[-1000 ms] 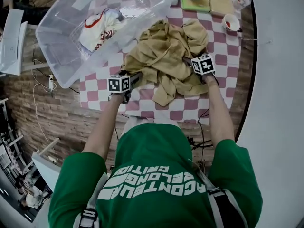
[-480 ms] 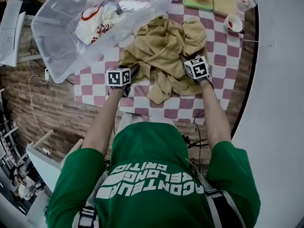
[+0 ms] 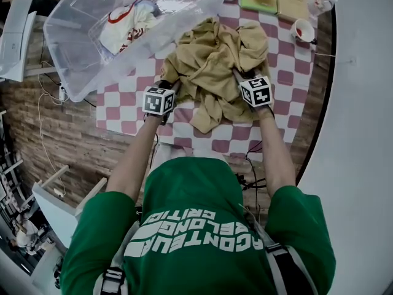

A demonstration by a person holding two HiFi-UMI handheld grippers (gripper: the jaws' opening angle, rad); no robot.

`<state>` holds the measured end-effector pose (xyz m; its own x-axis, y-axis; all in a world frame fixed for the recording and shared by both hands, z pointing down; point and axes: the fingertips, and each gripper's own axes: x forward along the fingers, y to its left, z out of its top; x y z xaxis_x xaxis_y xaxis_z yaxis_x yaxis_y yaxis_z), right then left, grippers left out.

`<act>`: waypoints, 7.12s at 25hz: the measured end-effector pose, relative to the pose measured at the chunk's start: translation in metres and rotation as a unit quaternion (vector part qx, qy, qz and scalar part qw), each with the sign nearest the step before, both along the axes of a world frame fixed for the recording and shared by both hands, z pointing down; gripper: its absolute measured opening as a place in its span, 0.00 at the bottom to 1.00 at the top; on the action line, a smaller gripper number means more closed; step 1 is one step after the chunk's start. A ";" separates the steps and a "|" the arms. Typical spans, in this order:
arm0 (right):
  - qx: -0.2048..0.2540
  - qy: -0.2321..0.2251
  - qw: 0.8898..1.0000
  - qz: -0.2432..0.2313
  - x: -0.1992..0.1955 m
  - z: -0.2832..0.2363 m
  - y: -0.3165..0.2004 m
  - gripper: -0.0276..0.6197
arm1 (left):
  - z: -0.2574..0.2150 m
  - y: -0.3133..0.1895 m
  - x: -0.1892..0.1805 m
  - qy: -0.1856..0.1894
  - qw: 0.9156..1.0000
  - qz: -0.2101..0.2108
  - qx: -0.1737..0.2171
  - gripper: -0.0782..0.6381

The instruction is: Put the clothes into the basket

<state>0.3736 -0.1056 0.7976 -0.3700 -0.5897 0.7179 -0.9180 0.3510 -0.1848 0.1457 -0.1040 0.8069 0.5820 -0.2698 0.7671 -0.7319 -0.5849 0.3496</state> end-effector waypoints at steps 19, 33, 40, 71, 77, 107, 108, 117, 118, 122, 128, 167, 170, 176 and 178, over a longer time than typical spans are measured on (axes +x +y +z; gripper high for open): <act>0.201 0.040 0.978 0.047 0.017 -0.188 -0.001 0.15 | -0.162 -0.009 0.067 0.167 0.973 0.069 0.143 0.18; 0.333 0.089 0.925 0.161 0.052 -0.353 0.018 0.15 | -0.319 -0.031 0.101 0.285 0.913 0.169 0.239 0.17; 0.386 0.105 0.893 0.207 0.051 -0.426 0.018 0.15 | -0.396 -0.053 0.110 0.326 0.880 0.201 0.279 0.17; 0.562 0.068 0.809 0.161 -0.007 -0.683 -0.070 0.15 | -0.682 -0.201 0.031 0.402 0.795 0.114 0.438 0.17; 0.562 0.028 0.817 0.121 -0.046 -0.677 -0.112 0.15 | -0.688 -0.228 -0.023 0.375 0.798 0.073 0.465 0.17; 0.418 -0.025 0.908 0.000 -0.245 -0.518 -0.280 0.15 | -0.520 -0.318 -0.257 0.275 0.868 -0.086 0.404 0.17; 0.408 -0.026 0.912 0.002 -0.244 -0.508 -0.283 0.15 | -0.512 -0.320 -0.257 0.273 0.871 -0.088 0.399 0.17; 0.306 -0.024 0.952 0.006 -0.232 -0.417 -0.315 0.15 | -0.429 -0.338 -0.249 0.241 0.901 -0.099 0.347 0.17; 0.292 -0.020 0.956 0.002 -0.231 -0.406 -0.318 0.15 | -0.419 -0.339 -0.247 0.237 0.905 -0.100 0.340 0.17; 0.229 0.000 0.973 -0.010 -0.229 -0.360 -0.325 0.15 | -0.376 -0.340 -0.245 0.221 0.919 -0.108 0.309 0.17; 0.135 0.024 0.990 -0.040 -0.224 -0.294 -0.331 0.15 | -0.320 -0.339 -0.233 0.189 0.938 -0.105 0.269 0.17; -0.077 0.088 0.987 -0.105 -0.227 -0.117 -0.351 0.25 | -0.151 -0.363 -0.229 0.007 0.983 -0.105 0.149 0.31; -0.072 0.089 0.989 -0.089 -0.218 -0.129 -0.352 0.32 | -0.159 -0.364 -0.232 0.006 0.981 -0.108 0.160 0.37; -0.063 0.082 0.993 -0.061 -0.200 -0.159 -0.346 0.36 | -0.186 -0.357 -0.243 0.010 0.975 -0.132 0.176 0.38; -0.051 0.078 0.994 -0.051 -0.194 -0.174 -0.347 0.36 | -0.195 -0.356 -0.244 0.017 0.973 -0.138 0.186 0.38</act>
<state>0.1796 -0.4526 0.6241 -0.3028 -0.4764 0.8254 -0.8991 0.4301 -0.0815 -0.0985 -0.4597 0.6119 0.4718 -0.6747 0.5677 -0.8706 -0.4582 0.1790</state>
